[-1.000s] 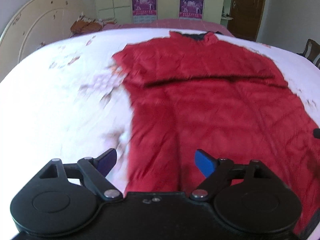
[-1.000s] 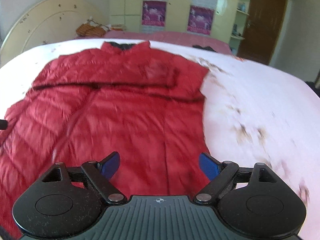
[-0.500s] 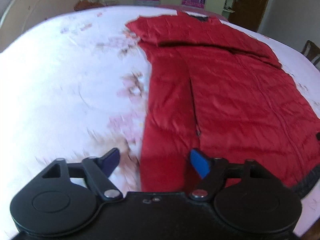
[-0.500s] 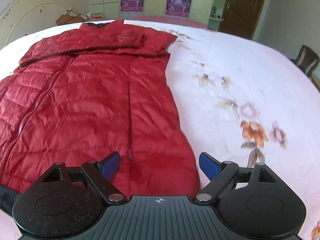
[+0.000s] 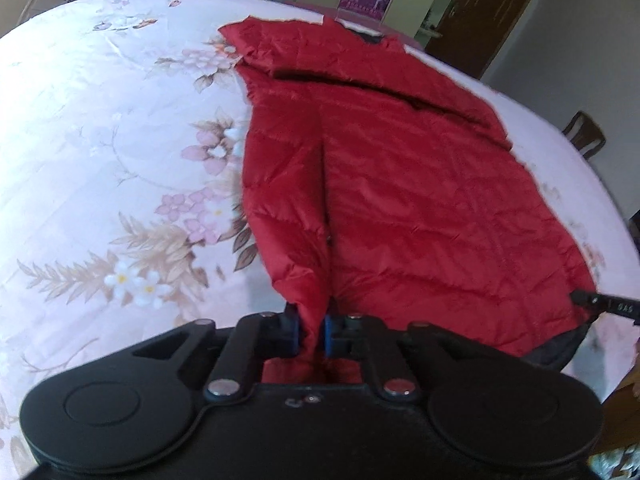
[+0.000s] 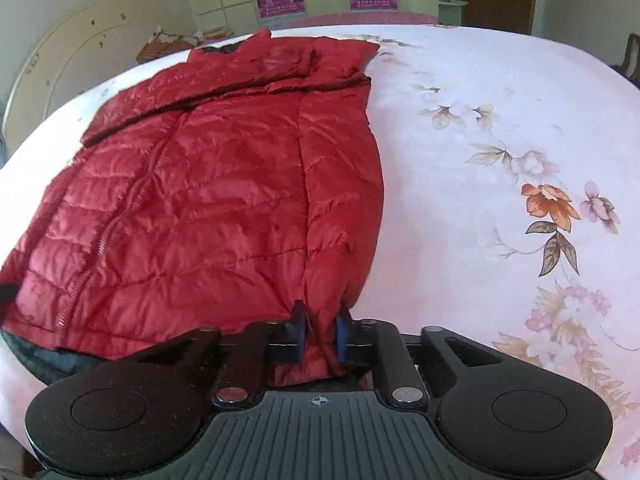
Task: Fold large clothes
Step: 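Grasp the jacket hem with the right tool while the left tool grasps it too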
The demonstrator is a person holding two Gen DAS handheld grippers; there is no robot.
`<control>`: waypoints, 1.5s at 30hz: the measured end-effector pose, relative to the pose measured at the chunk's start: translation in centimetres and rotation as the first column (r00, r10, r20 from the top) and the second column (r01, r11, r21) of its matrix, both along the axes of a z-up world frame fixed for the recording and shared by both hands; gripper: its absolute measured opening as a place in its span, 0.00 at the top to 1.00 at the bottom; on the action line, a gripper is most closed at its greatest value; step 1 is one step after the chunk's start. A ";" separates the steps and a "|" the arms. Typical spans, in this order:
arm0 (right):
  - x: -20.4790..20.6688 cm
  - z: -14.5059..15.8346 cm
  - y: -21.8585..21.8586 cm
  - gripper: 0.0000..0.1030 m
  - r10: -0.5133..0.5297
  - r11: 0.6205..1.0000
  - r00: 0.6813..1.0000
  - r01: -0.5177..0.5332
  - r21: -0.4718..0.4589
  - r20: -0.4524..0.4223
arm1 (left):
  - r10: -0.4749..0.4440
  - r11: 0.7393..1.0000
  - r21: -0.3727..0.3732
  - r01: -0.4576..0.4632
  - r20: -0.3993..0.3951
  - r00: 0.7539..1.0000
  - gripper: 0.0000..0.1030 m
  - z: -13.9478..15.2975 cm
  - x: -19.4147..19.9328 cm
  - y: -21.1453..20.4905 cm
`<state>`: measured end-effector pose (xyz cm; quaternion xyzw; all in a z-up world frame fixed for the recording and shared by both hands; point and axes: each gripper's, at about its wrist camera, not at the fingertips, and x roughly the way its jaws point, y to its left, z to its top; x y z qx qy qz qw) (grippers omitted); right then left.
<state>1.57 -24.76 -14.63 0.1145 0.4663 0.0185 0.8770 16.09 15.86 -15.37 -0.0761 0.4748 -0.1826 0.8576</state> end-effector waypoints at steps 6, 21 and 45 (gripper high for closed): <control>0.8 3.6 -0.7 0.93 -0.020 1.000 0.995 0.018 0.018 0.094 | 0.039 0.994 -0.103 -0.032 0.071 0.997 0.91 3.4 1.5 0.5; 18.3 8.2 -3.0 0.93 -0.052 0.998 0.948 0.060 -0.013 0.314 | 0.133 0.986 -0.137 -0.096 0.291 0.947 0.91 10.2 14.9 -3.7; 45.4 -1.5 -6.1 0.92 -0.077 0.996 0.979 0.084 -0.034 0.186 | 0.248 0.949 0.116 -0.292 0.298 0.922 0.86 4.3 35.5 -9.2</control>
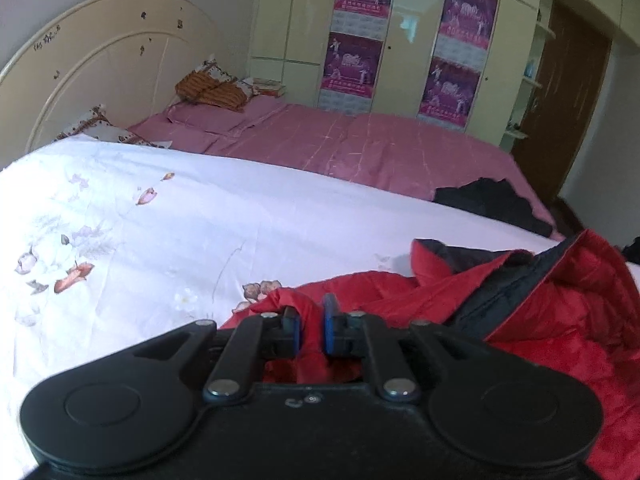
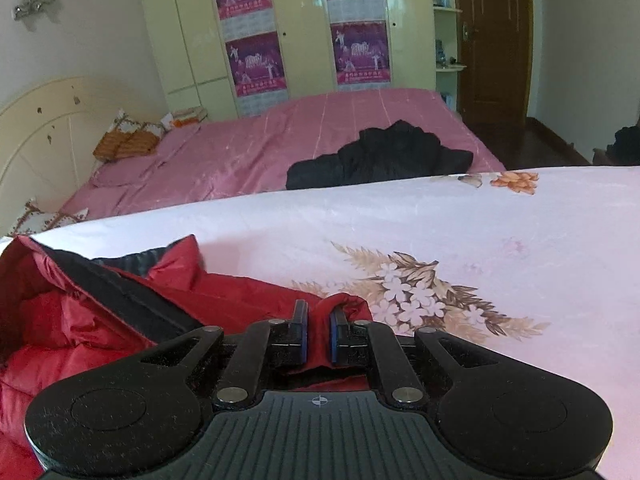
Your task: Fold large clothes
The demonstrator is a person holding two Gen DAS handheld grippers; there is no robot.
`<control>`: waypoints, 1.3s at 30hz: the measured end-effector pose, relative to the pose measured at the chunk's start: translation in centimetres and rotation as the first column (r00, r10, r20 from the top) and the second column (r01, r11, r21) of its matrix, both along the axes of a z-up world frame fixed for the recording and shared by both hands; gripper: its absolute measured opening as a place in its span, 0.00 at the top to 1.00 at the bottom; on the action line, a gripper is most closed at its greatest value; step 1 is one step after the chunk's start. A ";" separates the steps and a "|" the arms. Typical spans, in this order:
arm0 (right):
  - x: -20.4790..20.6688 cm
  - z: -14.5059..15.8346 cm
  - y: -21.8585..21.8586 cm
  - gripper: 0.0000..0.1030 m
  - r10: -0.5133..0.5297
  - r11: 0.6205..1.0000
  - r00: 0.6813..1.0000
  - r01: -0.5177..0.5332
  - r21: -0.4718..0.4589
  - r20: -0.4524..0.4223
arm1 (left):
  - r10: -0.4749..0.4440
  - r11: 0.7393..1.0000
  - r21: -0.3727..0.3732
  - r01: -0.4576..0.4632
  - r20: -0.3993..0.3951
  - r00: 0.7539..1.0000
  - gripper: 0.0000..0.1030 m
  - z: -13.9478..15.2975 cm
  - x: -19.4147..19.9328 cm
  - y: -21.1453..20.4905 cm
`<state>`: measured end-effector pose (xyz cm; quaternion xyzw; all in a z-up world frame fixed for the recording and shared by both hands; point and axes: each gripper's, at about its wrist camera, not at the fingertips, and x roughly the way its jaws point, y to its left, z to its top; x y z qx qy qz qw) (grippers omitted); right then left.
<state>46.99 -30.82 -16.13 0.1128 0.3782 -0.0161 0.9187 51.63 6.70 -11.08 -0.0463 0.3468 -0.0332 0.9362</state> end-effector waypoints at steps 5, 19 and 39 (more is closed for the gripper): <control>0.6 0.1 0.1 0.74 -0.015 1.000 1.000 0.015 -0.001 0.008 | 0.031 1.000 0.007 -0.030 -0.021 0.999 0.81 -0.4 1.0 0.0; -1.4 2.4 1.9 0.06 -0.025 0.994 0.982 0.044 -0.096 0.185 | 0.078 0.997 -0.007 -0.077 0.110 0.991 0.04 1.7 -0.7 0.3; 2.4 -2.4 10.0 0.30 0.101 0.980 0.990 -0.082 -0.180 0.099 | 0.022 0.991 0.128 -0.026 0.036 0.999 0.18 -4.2 0.2 -5.0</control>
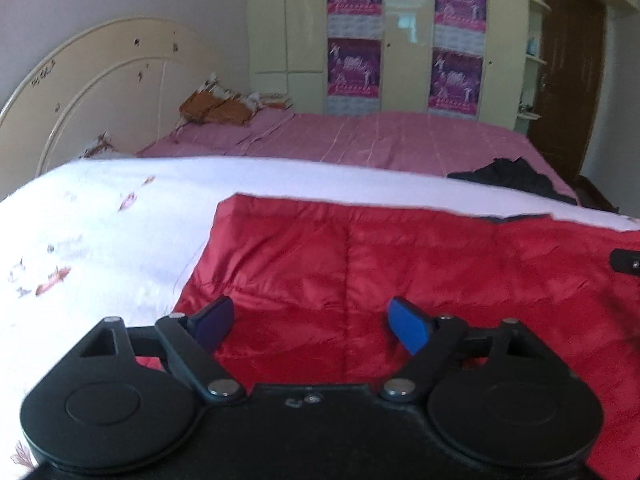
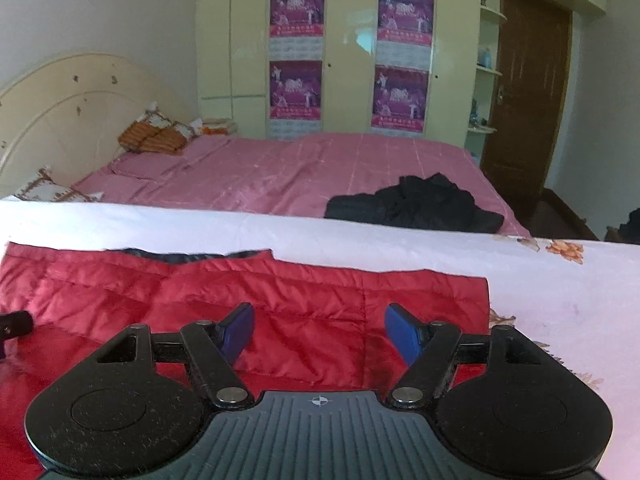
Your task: Fold large clothes
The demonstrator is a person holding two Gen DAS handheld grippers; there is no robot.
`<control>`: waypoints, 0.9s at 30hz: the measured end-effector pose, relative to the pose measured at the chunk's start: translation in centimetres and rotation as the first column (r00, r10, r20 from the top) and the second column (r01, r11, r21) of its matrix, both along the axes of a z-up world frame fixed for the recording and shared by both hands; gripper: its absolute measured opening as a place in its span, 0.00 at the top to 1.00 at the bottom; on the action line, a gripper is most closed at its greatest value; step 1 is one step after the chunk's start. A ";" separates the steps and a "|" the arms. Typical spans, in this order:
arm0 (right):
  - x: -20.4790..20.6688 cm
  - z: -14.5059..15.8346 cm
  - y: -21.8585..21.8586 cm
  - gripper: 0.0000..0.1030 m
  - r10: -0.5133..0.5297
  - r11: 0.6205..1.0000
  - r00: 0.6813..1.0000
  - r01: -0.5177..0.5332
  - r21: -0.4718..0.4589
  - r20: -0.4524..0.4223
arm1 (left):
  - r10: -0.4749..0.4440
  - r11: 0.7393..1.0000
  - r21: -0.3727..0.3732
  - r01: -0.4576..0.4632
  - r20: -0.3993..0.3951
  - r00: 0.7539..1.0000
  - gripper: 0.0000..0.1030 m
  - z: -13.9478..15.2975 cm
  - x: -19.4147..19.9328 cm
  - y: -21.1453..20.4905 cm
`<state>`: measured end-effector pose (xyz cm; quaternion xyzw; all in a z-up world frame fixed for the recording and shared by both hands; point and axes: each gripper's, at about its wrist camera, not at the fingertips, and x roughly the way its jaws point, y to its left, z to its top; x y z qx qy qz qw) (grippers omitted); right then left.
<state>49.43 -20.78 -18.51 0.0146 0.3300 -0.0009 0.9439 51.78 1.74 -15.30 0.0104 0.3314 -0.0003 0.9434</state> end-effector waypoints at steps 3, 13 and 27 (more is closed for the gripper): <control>0.7 -1.7 -0.5 0.30 -0.025 0.998 0.999 0.023 -0.059 -0.025 | 0.009 1.000 0.002 -0.009 -0.004 1.000 0.17 -0.5 0.1 0.3; 2.4 -5.6 -4.8 0.29 -0.162 0.987 0.981 0.161 -0.018 -0.102 | 0.039 0.999 -0.003 -0.039 -0.064 0.997 0.15 -1.4 1.5 0.5; -3.1 2.6 -3.2 0.30 -0.009 1.000 1.000 0.009 0.010 -0.012 | 0.002 0.998 -0.059 -0.005 -0.043 0.999 0.17 3.0 -2.1 1.2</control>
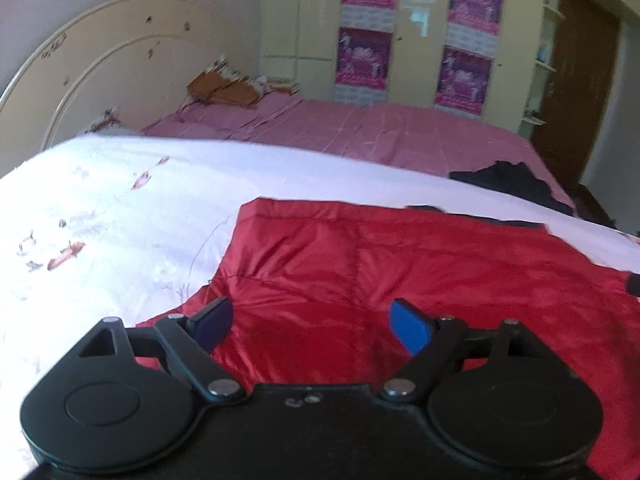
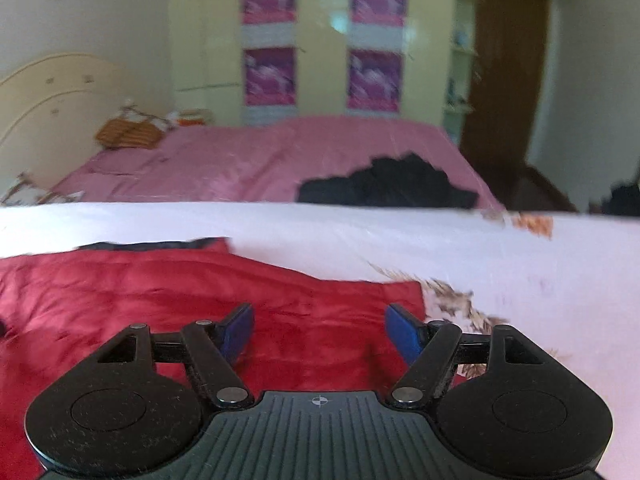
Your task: Fold large clothes
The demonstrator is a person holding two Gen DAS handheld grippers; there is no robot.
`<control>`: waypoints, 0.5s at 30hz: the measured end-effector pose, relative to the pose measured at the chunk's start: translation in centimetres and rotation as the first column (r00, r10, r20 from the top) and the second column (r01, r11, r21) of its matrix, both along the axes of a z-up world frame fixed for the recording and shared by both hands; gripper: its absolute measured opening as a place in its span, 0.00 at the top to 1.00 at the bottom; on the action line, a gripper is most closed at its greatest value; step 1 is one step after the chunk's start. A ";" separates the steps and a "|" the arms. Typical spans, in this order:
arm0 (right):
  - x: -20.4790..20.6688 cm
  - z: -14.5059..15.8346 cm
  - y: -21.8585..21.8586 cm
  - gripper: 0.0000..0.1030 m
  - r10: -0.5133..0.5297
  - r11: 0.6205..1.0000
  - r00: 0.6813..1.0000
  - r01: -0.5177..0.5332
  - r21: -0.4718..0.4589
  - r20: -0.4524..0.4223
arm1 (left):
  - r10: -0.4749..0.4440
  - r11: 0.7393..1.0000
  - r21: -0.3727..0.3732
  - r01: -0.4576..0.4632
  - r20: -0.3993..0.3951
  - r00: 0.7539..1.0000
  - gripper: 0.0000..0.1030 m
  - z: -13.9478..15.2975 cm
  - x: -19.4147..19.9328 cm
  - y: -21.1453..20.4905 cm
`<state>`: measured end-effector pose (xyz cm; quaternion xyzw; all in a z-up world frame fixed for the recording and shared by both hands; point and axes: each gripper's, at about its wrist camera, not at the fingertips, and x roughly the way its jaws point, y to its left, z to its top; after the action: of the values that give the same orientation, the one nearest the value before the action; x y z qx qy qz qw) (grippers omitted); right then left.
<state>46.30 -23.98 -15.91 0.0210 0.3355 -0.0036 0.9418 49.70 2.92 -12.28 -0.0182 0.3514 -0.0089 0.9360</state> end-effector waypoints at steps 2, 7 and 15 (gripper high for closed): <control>-1.5 0.2 1.6 0.30 0.037 0.999 0.999 -0.037 -0.020 0.014 | -0.028 1.000 0.008 0.028 0.009 1.000 0.16 0.6 -1.2 -0.6; -4.1 -0.9 4.7 0.30 0.103 0.992 0.995 -0.101 -0.073 0.016 | -0.068 0.998 0.006 0.068 -0.017 0.998 0.16 0.2 -3.3 -1.7; -5.1 -5.1 4.4 0.30 0.063 0.980 0.997 -0.070 -0.187 -0.039 | -0.060 0.991 0.121 0.065 -0.041 0.997 0.12 -3.1 -4.0 -1.5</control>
<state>41.16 -19.61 -20.99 -0.0793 0.3494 -0.0041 0.9336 45.73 1.44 -15.37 0.0500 0.3690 -0.0162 0.9279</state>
